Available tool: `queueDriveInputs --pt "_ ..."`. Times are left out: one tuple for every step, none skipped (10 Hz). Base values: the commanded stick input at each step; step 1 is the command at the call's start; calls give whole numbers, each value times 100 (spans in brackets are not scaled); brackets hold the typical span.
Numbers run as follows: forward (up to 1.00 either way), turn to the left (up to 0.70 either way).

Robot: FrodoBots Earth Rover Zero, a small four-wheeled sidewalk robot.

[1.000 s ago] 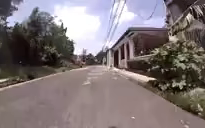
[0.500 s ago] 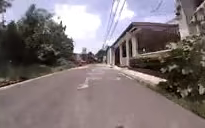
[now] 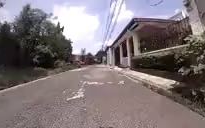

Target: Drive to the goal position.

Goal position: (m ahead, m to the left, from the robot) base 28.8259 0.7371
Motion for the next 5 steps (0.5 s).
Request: queueDriveInputs --pt "100 0" --pt "100 0" --pt "100 0" --pt "100 0" --pt "100 0"
